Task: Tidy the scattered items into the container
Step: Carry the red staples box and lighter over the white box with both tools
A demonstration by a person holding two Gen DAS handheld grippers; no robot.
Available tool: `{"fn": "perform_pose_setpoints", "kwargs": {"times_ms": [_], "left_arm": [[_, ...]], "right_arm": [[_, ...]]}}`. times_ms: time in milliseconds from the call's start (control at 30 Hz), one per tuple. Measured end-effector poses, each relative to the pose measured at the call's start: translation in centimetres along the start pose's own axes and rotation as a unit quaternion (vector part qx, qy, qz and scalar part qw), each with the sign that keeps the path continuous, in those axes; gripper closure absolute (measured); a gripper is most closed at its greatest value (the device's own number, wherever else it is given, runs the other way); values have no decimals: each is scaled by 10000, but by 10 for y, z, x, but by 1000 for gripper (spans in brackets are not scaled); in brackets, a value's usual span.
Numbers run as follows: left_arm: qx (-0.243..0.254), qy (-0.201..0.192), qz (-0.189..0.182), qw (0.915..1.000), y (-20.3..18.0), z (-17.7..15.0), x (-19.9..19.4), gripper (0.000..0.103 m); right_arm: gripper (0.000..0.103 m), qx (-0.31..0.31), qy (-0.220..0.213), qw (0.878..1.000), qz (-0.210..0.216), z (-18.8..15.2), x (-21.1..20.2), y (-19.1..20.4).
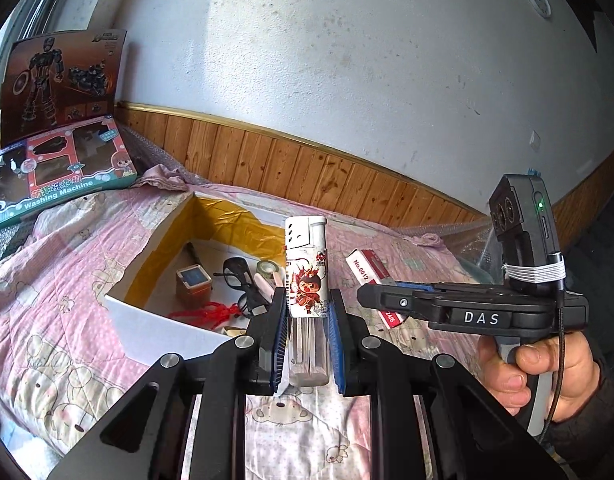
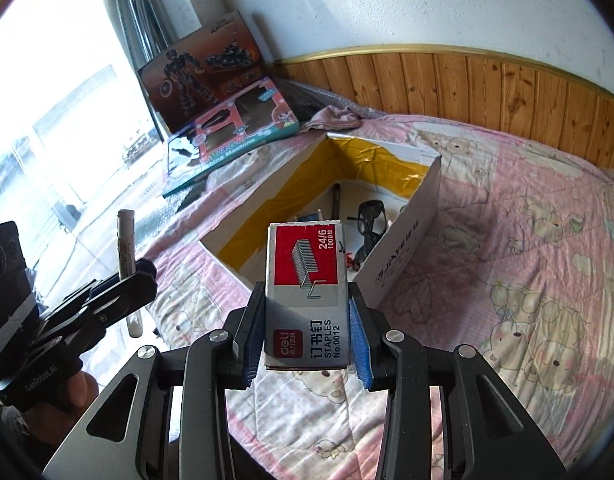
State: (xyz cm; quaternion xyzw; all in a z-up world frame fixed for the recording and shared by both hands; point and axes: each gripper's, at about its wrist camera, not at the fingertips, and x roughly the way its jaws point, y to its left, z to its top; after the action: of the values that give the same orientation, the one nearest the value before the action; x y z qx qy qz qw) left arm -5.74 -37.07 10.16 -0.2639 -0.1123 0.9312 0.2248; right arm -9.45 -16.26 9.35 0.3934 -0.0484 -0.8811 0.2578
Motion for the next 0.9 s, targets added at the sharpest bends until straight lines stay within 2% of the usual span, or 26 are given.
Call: {"fn": "perform_pose_setpoints", "kwargs": {"times_ms": [467,633,900], "left_arm": [[-246,-71,376,9990,49,35,21,83],[-335,47,421,9985,62,42,36,83],[-272,446,335,9981,66,44,67,83]], "right_arm": [[64,-219,64,9997,124,50,32,2],[64,-312,143,9993,132,71,49,-1],[64,-425,285,9987,15,107,83,-4]]}}
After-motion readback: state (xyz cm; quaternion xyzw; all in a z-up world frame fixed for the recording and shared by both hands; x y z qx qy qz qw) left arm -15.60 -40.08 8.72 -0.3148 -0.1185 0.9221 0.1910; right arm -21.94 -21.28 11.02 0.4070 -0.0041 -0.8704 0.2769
